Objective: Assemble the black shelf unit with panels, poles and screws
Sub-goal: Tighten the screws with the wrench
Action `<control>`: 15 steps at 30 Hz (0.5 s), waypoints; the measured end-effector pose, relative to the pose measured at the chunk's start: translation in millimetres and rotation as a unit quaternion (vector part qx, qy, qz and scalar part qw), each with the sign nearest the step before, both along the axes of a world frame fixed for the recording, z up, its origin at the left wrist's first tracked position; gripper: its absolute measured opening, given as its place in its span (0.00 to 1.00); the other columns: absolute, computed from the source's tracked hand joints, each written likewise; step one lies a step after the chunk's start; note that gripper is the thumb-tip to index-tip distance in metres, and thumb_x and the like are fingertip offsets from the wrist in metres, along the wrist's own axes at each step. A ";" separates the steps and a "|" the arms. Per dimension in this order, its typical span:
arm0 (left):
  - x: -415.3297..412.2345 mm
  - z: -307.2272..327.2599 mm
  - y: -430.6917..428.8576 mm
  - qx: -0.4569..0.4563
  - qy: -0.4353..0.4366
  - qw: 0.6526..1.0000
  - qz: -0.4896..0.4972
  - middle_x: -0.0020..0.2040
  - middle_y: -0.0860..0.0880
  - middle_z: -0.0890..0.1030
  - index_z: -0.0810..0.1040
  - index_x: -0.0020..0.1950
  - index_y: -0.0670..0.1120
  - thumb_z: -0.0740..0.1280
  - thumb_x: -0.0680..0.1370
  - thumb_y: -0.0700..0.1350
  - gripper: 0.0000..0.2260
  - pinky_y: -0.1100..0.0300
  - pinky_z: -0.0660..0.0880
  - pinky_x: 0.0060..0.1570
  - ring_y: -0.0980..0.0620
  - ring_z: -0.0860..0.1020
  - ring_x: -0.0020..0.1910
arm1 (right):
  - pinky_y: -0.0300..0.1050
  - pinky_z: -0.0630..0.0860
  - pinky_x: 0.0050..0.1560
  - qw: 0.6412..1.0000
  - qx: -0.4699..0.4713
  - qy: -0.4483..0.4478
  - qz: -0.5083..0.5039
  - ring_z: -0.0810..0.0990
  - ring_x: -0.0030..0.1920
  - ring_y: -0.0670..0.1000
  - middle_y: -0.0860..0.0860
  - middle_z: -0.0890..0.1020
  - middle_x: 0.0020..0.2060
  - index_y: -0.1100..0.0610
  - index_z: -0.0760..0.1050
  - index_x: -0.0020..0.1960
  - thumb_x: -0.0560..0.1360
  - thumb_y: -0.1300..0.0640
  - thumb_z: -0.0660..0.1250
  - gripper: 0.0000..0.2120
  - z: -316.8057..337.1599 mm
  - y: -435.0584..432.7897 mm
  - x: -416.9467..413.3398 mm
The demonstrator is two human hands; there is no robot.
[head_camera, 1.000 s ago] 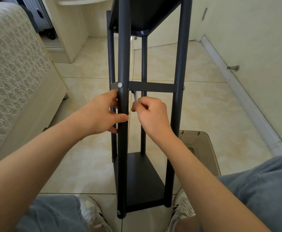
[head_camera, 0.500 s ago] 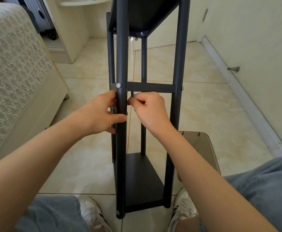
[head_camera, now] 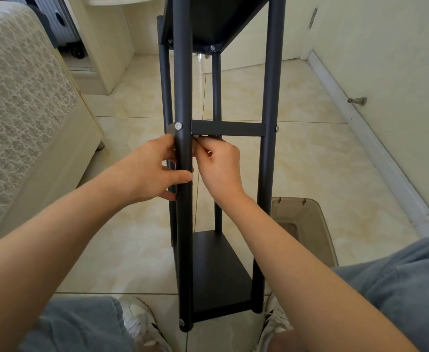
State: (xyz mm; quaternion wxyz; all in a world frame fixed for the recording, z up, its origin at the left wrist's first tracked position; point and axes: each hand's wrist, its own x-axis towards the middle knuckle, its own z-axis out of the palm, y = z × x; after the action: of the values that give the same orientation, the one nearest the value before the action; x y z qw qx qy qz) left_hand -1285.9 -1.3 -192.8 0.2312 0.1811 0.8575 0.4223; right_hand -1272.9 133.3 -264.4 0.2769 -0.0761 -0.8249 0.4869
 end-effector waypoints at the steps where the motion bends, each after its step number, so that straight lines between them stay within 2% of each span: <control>1: 0.0 0.1 0.3 -0.002 0.000 1.000 0.000 0.63 0.47 0.78 0.71 0.66 0.48 0.70 0.78 0.37 0.18 0.44 0.84 0.46 0.45 0.83 0.53 | 0.32 0.71 0.39 1.000 0.000 0.008 -0.004 0.77 0.35 0.47 0.49 0.79 0.33 0.61 0.82 0.43 0.79 0.60 0.65 0.10 -1.0 -0.6 -1.0; 3: 0.3 0.6 0.8 -0.003 0.000 1.000 0.000 0.63 0.46 0.78 0.71 0.66 0.48 0.70 0.78 0.37 0.19 0.44 0.84 0.46 0.45 0.83 0.54 | 0.33 0.71 0.39 1.000 0.000 0.016 -0.010 0.76 0.35 0.46 0.48 0.78 0.33 0.61 0.82 0.43 0.79 0.60 0.66 0.09 -2.7 -1.3 -2.0; 6: 1.0 1.3 1.3 -0.003 0.002 1.000 0.002 0.63 0.46 0.78 0.71 0.67 0.47 0.70 0.78 0.37 0.20 0.43 0.84 0.46 0.45 0.83 0.53 | 0.39 0.76 0.42 1.000 -0.006 0.017 -0.009 0.79 0.38 0.48 0.51 0.81 0.36 0.61 0.82 0.45 0.79 0.61 0.65 0.08 -4.5 -0.8 -2.1; 8: 1.8 1.7 1.9 -0.004 0.003 1.000 0.001 0.62 0.47 0.78 0.71 0.68 0.47 0.70 0.78 0.37 0.20 0.43 0.83 0.46 0.45 0.83 0.53 | 0.40 0.76 0.44 1.000 -0.005 0.018 -0.005 0.79 0.39 0.49 0.52 0.82 0.37 0.61 0.82 0.45 0.79 0.61 0.65 0.08 -4.6 0.3 -0.3; 12: 3.8 2.7 2.4 -0.011 0.004 1.000 -0.004 0.62 0.47 0.78 0.70 0.68 0.47 0.70 0.78 0.37 0.20 0.44 0.84 0.46 0.45 0.83 0.53 | 0.27 0.70 0.41 1.000 0.015 0.024 -0.006 0.75 0.36 0.41 0.45 0.78 0.35 0.61 0.82 0.45 0.79 0.62 0.66 0.07 -4.9 3.8 4.9; 15: 5.0 3.3 2.2 -0.012 -0.001 1.000 -0.004 0.63 0.47 0.78 0.70 0.67 0.48 0.70 0.78 0.38 0.20 0.46 0.84 0.46 0.46 0.83 0.53 | 0.23 0.68 0.42 1.000 0.018 0.018 -0.009 0.75 0.36 0.37 0.39 0.75 0.34 0.60 0.82 0.46 0.78 0.62 0.66 0.07 -6.7 6.4 9.9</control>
State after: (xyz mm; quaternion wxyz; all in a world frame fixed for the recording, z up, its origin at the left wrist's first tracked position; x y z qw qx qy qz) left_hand -1280.9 0.9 -189.5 0.2361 0.1813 0.8616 0.4112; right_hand -1263.0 139.7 -271.2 0.2976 -0.0694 -0.8278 0.4705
